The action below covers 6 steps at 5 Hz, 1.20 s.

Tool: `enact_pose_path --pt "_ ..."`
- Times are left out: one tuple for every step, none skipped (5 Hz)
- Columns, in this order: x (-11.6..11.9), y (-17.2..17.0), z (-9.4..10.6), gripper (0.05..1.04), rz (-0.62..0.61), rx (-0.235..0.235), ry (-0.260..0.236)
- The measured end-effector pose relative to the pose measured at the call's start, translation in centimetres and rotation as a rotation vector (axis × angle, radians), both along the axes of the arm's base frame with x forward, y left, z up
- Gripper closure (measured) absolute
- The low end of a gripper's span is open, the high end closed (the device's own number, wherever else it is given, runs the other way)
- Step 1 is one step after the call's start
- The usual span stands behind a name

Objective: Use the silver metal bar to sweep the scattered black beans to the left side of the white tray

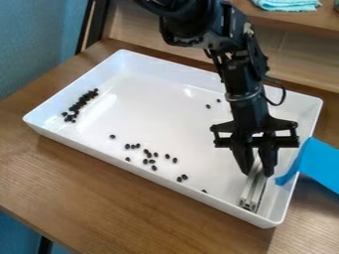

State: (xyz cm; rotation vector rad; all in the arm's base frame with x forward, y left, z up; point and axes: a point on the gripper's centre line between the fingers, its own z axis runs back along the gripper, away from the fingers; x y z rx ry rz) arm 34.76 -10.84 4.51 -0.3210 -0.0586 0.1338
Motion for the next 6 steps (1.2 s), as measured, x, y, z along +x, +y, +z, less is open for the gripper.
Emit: enact_pose_path --pt "0.3 2.7 -0.1 0.749 -0.006 0.005 -0.003" --pt "0.1 5.4 -0.4 0.749 -0.009 0.01 -0.008" --pt "-0.6 7.8 -0.3 0.749 -0.016 0.0 -0.023" --pt "-1.6 10.2 -0.4 0.749 -0.011 -0.018 -0.016" --pt "-2.5 12.0 -0.5 0.749 -0.013 -0.024 -0.028" --pt "-2.6 13.3 -0.6 0.749 -0.015 -0.019 -0.045"
